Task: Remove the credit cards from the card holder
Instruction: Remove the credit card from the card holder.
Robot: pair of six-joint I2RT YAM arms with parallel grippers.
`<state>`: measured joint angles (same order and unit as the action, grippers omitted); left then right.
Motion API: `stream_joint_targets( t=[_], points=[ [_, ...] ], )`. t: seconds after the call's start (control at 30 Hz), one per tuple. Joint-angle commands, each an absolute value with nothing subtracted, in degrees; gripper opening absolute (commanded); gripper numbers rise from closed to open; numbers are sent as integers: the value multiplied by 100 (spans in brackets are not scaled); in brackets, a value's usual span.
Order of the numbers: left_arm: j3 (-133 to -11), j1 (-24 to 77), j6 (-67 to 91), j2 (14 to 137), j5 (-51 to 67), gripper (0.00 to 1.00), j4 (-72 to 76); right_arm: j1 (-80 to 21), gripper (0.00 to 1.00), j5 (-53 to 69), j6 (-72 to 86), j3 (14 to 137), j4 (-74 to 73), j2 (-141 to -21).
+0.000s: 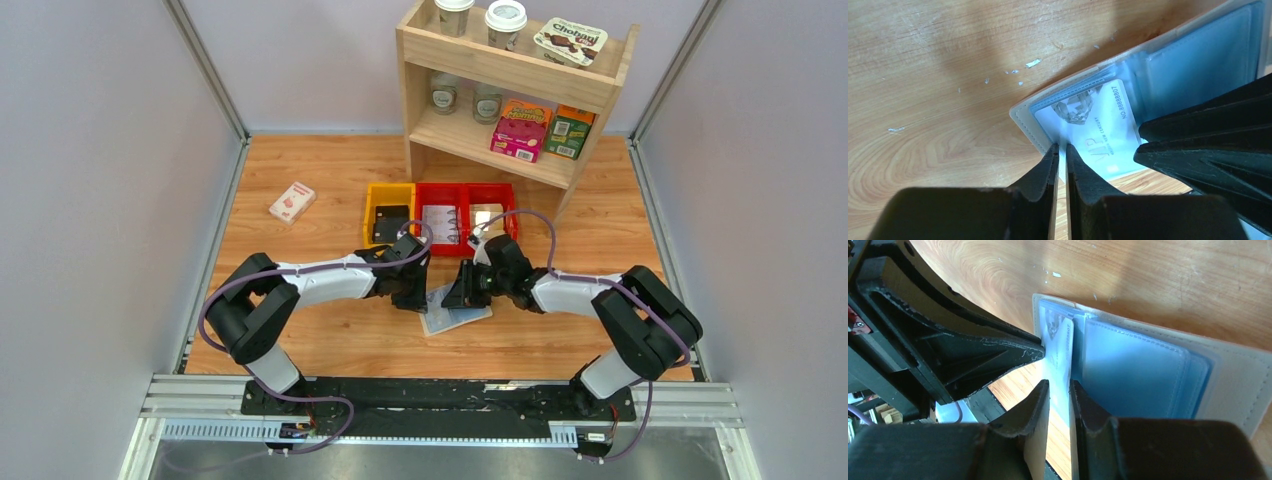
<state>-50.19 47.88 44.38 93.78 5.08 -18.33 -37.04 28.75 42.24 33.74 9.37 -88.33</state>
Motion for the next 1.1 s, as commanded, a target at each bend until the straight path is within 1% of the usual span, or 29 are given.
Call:
stream_joint_targets(
  t=[0.0,0.17,0.23,0.4,0.57,0.6,0.73,0.87,1.07],
  points=[
    [-5089,4816,4263,9606,290,15,-1898,-3832,19,3507,4456,3340,1925,-8587],
    [-5124,4808,4228,9659,281,14,-1969,-3832,7,3735,4482,3392,2039,-8823],
    [-5133,4816,4219,9677,290,13,-1969,-3841,6,3823,4517,3445,2065,-8955],
    [-5115,4816,4192,9668,351,13,-1899,-3955,10,3692,4263,3814,1399,-9290],
    [-5098,4816,4157,9659,395,13,-1846,-4034,19,3665,4228,4025,1213,-9544],
    [-5098,4816,4149,9659,404,13,-1828,-4034,23,3665,4236,4051,1204,-9571],
    [-5098,4816,4131,9659,431,13,-1811,-4069,27,3718,4254,4192,1160,-9790],
    [-5124,4816,4140,9703,404,13,-1907,-4061,27,3788,4245,4193,1186,-9739],
    [-5212,4808,4096,9835,369,9,-2074,-3894,24,3893,4210,3841,1327,-9124]
  ],
)
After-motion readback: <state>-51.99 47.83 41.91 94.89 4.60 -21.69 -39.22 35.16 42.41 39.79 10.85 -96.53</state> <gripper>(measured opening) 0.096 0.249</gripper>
